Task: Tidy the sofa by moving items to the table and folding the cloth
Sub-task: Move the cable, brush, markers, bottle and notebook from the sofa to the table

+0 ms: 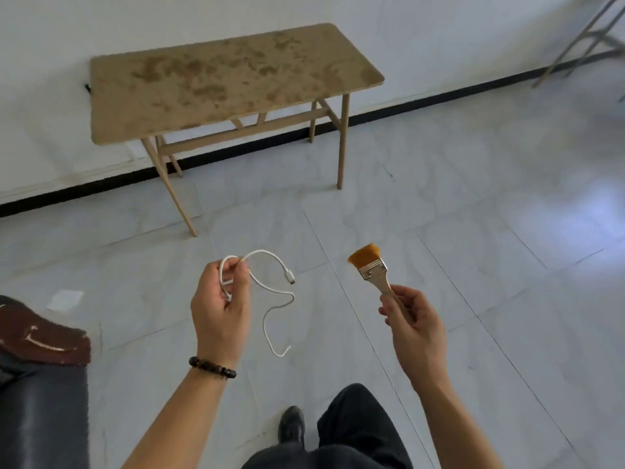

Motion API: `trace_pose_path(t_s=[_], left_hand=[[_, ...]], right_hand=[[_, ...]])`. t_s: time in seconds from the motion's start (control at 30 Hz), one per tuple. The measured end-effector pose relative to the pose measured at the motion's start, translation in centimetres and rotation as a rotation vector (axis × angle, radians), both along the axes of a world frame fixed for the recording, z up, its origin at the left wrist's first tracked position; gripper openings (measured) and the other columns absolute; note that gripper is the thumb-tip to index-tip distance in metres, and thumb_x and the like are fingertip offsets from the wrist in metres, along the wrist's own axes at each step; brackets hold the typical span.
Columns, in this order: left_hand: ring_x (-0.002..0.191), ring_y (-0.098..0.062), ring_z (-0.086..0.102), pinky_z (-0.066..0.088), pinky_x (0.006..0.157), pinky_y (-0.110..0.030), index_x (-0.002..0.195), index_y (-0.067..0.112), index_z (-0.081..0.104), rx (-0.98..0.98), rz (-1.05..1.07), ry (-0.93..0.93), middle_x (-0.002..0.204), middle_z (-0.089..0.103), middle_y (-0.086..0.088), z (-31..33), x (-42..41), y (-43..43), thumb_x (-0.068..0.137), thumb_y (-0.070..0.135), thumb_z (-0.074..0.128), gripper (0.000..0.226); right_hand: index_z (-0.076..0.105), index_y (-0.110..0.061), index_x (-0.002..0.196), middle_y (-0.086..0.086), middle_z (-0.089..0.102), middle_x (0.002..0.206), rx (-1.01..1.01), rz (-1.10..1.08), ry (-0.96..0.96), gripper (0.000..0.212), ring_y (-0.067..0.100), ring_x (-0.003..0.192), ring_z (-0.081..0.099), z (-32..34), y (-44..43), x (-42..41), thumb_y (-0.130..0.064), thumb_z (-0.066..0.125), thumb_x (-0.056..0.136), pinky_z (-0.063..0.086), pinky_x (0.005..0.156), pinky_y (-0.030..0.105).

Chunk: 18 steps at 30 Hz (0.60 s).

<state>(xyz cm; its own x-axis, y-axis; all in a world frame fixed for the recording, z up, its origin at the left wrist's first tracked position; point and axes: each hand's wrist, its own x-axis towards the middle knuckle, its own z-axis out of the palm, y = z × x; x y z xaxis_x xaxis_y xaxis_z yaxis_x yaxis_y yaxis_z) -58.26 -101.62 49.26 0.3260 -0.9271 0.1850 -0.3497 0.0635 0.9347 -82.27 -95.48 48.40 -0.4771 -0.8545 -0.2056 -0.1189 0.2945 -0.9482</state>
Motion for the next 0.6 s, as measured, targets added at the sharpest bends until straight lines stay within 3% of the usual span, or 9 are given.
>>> trace_pose_path(t_s=[0.13, 0.23, 0.33, 0.43, 0.5, 0.6], left_hand=[[0.083, -0.024, 0.067, 0.056, 0.075, -0.043, 0.094, 0.023, 0.061, -0.050, -0.075, -0.054, 0.090, 0.069, 0.002, -0.8, -4.2, -12.6, 0.095, 0.037, 0.053, 0.016], [0.081, -0.025, 0.068, 0.056, 0.072, -0.040, 0.094, 0.024, 0.059, -0.074, -0.065, -0.113, 0.090, 0.069, 0.004, -1.8, -7.3, -22.4, 0.096, 0.034, 0.054, 0.011], [0.081, -0.025, 0.068, 0.054, 0.071, -0.027, 0.092, 0.028, 0.059, -0.101, -0.016, -0.121, 0.088, 0.068, 0.007, -0.6, -10.0, -32.1, 0.096, 0.033, 0.058, 0.007], [0.079, -0.025, 0.066, 0.049, 0.069, -0.014, 0.094, 0.019, 0.061, -0.145, 0.071, -0.103, 0.090, 0.069, -0.009, 2.3, -11.3, -41.4, 0.093, 0.035, 0.062, 0.015], [0.080, -0.029, 0.066, 0.055, 0.076, -0.029, 0.095, 0.018, 0.061, -0.196, 0.110, -0.077, 0.092, 0.070, -0.011, 4.6, -11.8, -47.3, 0.091, 0.042, 0.061, 0.024], [0.079, -0.034, 0.066, 0.055, 0.076, -0.054, 0.090, 0.033, 0.059, -0.261, 0.148, -0.053, 0.089, 0.069, -0.009, 7.6, -12.4, -55.7, 0.091, 0.044, 0.061, 0.011]], right_hand=[[0.066, -0.027, 0.097, -0.007, 0.072, 0.082, -0.024, -0.065, -0.046, 0.012, 0.016, 0.078, 0.069, -2.1, -11.1, -4.0, -0.016, 0.065, 0.094, 0.055, 0.071, 0.033], [0.066, -0.027, 0.097, -0.003, 0.072, 0.082, -0.041, -0.072, -0.086, 0.011, 0.016, 0.077, 0.069, -4.1, -20.9, -7.3, -0.016, 0.065, 0.094, 0.055, 0.070, 0.030], [0.066, -0.028, 0.096, -0.001, 0.072, 0.081, -0.070, -0.042, -0.120, 0.012, 0.015, 0.075, 0.069, -4.0, -31.4, -10.5, -0.017, 0.065, 0.094, 0.054, 0.069, 0.029], [0.065, -0.028, 0.095, 0.000, 0.071, 0.081, -0.109, 0.037, -0.148, 0.011, 0.014, 0.074, 0.067, -1.6, -41.7, -12.6, -0.017, 0.064, 0.095, 0.051, 0.065, 0.023], [0.065, -0.028, 0.094, -0.001, 0.071, 0.080, -0.122, 0.121, -0.124, 0.011, 0.015, 0.072, 0.066, 0.3, -48.7, -13.6, -0.016, 0.064, 0.095, 0.049, 0.061, 0.019], [0.065, -0.027, 0.096, -0.001, 0.072, 0.083, -0.141, 0.234, -0.074, 0.008, 0.014, 0.074, 0.067, 2.8, -58.7, -14.4, -0.019, 0.064, 0.094, 0.049, 0.062, 0.022]])
